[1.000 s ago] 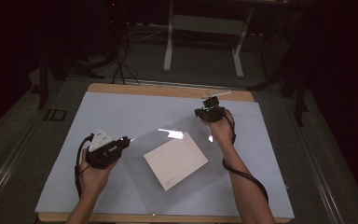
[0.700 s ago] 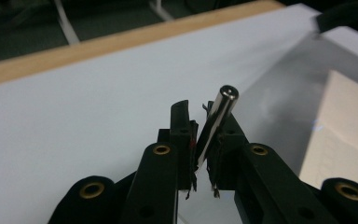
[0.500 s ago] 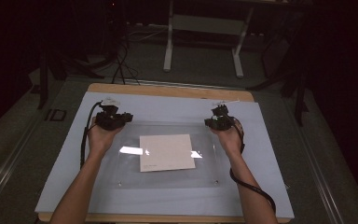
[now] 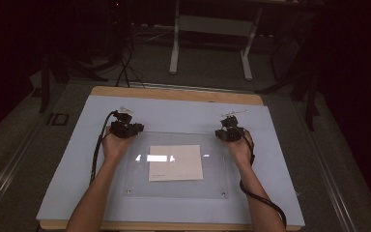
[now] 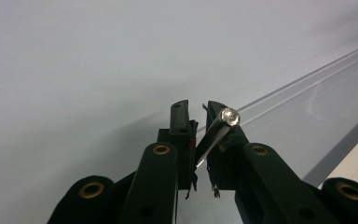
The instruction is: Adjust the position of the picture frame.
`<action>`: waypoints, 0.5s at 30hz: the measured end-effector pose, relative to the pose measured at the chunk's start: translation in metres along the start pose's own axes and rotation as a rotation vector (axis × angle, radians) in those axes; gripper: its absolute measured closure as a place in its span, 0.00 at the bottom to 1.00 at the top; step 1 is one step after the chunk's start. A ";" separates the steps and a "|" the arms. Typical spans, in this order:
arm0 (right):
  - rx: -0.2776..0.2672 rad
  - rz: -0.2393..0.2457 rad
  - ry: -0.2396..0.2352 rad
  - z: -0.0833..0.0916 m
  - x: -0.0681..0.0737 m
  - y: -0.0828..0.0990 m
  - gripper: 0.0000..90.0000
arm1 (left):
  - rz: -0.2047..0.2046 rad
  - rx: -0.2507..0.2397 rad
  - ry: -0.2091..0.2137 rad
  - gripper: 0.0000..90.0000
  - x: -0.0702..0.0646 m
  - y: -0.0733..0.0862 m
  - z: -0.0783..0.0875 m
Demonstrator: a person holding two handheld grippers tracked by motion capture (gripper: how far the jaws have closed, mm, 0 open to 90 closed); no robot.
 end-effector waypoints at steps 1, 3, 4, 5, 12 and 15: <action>0.000 0.000 0.000 0.000 0.000 0.000 0.94 | 0.000 0.000 0.000 0.91 0.000 0.000 0.000; 0.011 0.011 0.006 -0.005 -0.004 0.003 0.94 | 0.011 0.001 -0.011 0.91 -0.002 0.004 -0.007; 0.011 0.027 0.003 -0.008 -0.006 0.005 0.95 | 0.020 -0.004 -0.006 0.91 -0.001 0.004 -0.007; 0.002 0.018 -0.014 -0.008 -0.007 0.005 0.94 | 0.016 -0.003 -0.005 0.91 -0.001 0.004 -0.007; -0.013 0.029 -0.014 -0.008 -0.007 0.006 0.94 | 0.017 0.002 -0.017 0.91 -0.001 0.003 -0.008; -0.019 0.035 -0.006 -0.008 -0.006 0.006 0.94 | 0.025 0.001 -0.015 0.91 -0.001 0.003 -0.008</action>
Point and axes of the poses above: each handheld gripper's, and its own axes: z roughly backward along the jaws, y roughly out of its underside, x roughly to its left, the point moved 7 cm from there along -z, roughly forward along the jaws, and after that the axes turned 14 degrees about -z, right-handed, at the moved point
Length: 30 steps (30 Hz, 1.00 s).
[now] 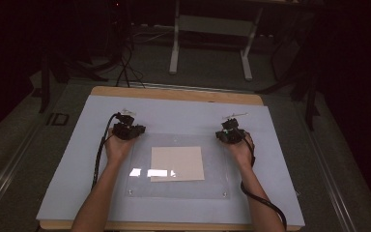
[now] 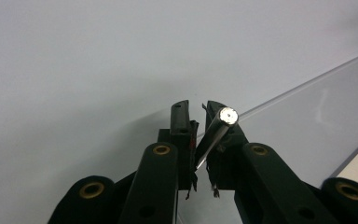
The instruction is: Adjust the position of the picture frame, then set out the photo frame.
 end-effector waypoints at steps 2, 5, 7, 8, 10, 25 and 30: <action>-0.001 0.001 -0.005 0.000 0.000 0.000 0.94 | 0.015 -0.009 0.003 0.90 0.000 0.001 0.000; 0.001 0.009 -0.016 0.000 -0.001 0.000 0.94 | 0.028 -0.020 0.006 0.90 0.000 0.002 0.000; 0.002 0.017 -0.019 0.000 -0.001 0.000 0.94 | 0.029 -0.020 0.006 0.89 0.000 0.002 0.000; 0.004 0.016 -0.022 0.000 -0.001 0.000 0.94 | 0.029 -0.019 0.006 0.89 0.000 0.002 -0.001; 0.002 0.019 -0.028 -0.001 -0.001 0.000 0.94 | 0.032 -0.017 0.008 0.89 0.000 0.002 -0.001; -0.007 0.003 -0.056 -0.002 -0.003 0.001 0.93 | 0.041 -0.050 -0.001 0.74 0.003 0.008 0.006; -0.012 0.005 -0.062 -0.003 -0.003 0.001 0.92 | -0.001 -0.109 -0.005 0.64 0.002 0.006 0.015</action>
Point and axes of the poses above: each handheld gripper's, and its own axes: z roughly backward along the jaws, y roughly out of its underside, x roughly to its left, the point moved 7 cm from there along -z, roughly forward along the jaws, and after that the axes turned 14 degrees about -z, right-handed, at the moved point
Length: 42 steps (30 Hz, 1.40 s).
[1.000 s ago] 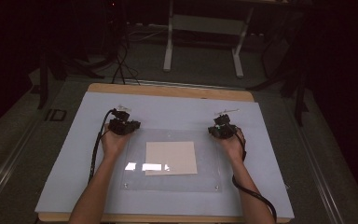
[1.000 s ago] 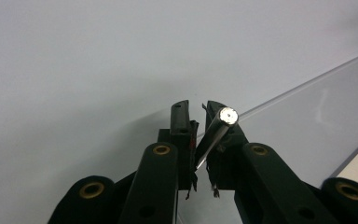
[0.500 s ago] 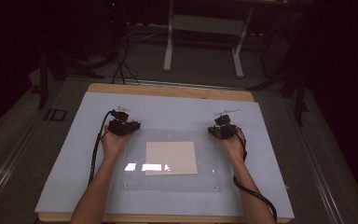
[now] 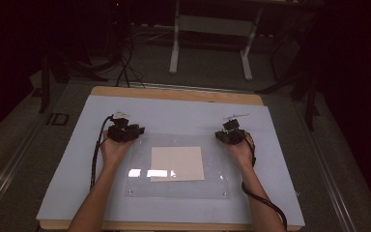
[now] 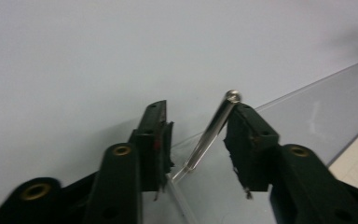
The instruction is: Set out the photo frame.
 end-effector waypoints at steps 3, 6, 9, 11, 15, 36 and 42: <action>-0.006 0.004 -0.001 0.000 0.000 0.001 0.92 | -0.030 -0.041 0.027 0.59 -0.002 -0.002 0.003; -0.014 0.008 -0.001 -0.001 0.000 0.002 0.92 | -0.068 -0.058 0.014 0.60 -0.002 -0.001 0.005; -0.018 0.010 -0.002 -0.001 0.000 0.002 0.92 | -0.079 -0.053 0.009 0.65 -0.002 0.000 0.005; -0.022 0.012 -0.004 -0.001 -0.001 0.003 0.92 | -0.089 -0.048 -0.008 0.68 -0.001 0.000 0.004; -0.051 0.034 -0.031 0.000 -0.001 0.005 0.74 | -0.096 -0.051 -0.021 0.77 0.003 0.001 0.001; -0.233 0.137 -0.130 0.018 -0.004 0.001 0.94 | -0.142 -0.035 -0.008 0.94 -0.004 -0.004 0.002; -0.228 0.136 -0.136 0.017 -0.004 -0.001 0.94 | -0.139 -0.042 0.005 0.93 -0.003 -0.003 0.002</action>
Point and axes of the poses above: each handheld gripper's, and its own axes: z roughly backward along the jaws, y roughly out of its underside, x roughly to its left, the point moved 7 cm from there along -z, roughly forward along the jaws, and after that the axes turned 14 degrees about -z, right-handed, at the moved point
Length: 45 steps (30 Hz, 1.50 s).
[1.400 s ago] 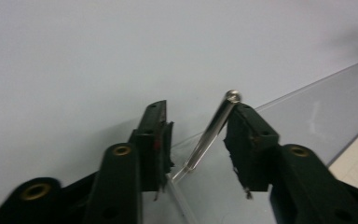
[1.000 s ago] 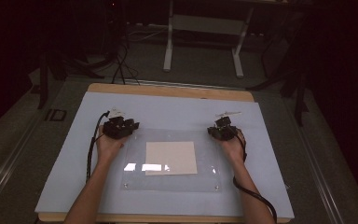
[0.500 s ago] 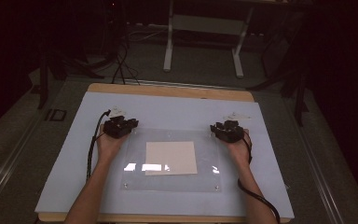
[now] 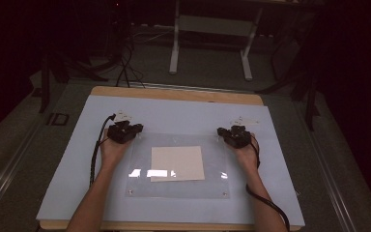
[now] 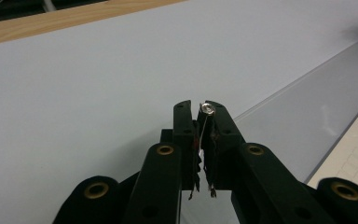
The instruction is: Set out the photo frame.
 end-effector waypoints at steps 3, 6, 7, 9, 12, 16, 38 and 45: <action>0.002 0.007 0.000 0.000 0.000 0.000 0.94 | 0.014 -0.019 0.008 0.92 0.000 0.000 0.000; 0.000 0.019 0.007 0.000 0.000 0.000 0.94 | 0.025 -0.031 0.014 0.90 0.001 0.000 -0.001; 0.000 0.020 0.009 0.000 0.000 0.000 0.94 | 0.026 -0.034 0.014 0.90 0.001 0.000 -0.001; -0.002 0.020 0.007 0.000 0.000 0.000 0.94 | 0.029 -0.038 0.018 0.91 0.001 0.000 -0.002; -0.002 0.010 -0.001 -0.001 0.000 -0.001 0.94 | 0.031 -0.035 0.015 0.92 0.001 0.000 -0.002; 0.017 0.000 -0.002 -0.001 0.000 -0.002 0.95 | 0.045 -0.035 0.020 0.92 0.002 0.000 -0.002; 0.176 -0.128 -0.038 -0.010 -0.008 -0.015 0.95 | 0.185 0.005 0.072 0.93 0.012 -0.004 -0.010; 0.201 -0.166 -0.043 -0.013 -0.010 -0.019 0.95 | 0.230 0.030 0.073 0.93 0.016 -0.006 -0.014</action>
Point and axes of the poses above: each handheld gripper's, and its own axes: z roughly backward along the jaws, y roughly out of its underside, x roughly to its left, the point moved 7 cm from there along -z, roughly forward along the jaws, and after that the axes turned 14 degrees about -z, right-handed, at the moved point
